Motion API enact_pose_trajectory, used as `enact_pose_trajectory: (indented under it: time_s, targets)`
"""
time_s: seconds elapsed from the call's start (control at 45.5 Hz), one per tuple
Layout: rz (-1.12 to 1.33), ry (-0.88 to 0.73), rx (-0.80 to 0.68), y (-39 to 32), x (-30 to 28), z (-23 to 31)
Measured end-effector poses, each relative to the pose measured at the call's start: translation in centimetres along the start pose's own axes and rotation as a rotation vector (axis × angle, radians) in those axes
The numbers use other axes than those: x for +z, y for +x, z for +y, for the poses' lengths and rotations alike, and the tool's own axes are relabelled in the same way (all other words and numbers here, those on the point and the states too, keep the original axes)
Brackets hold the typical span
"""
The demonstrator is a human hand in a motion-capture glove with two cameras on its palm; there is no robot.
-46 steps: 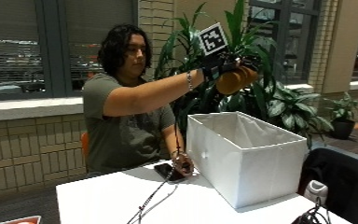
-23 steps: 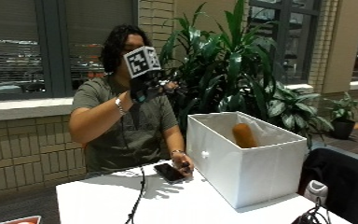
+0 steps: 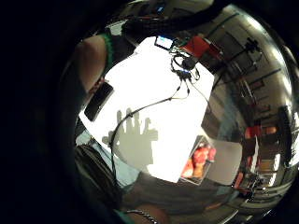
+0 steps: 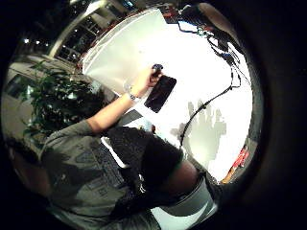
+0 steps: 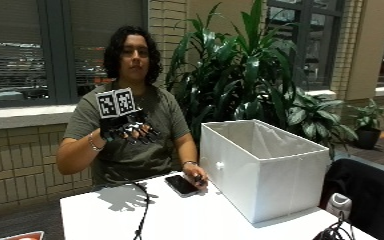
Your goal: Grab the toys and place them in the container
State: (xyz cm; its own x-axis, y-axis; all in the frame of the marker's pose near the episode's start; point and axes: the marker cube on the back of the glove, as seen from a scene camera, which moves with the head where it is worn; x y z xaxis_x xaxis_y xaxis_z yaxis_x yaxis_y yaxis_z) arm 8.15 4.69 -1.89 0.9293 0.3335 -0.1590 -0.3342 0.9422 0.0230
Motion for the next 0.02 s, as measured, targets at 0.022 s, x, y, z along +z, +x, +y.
enact_pose_trajectory:
  time_s: [0.022]
  targets:
    - [0.001, 0.000, 0.002, 0.04, 0.02, 0.01]
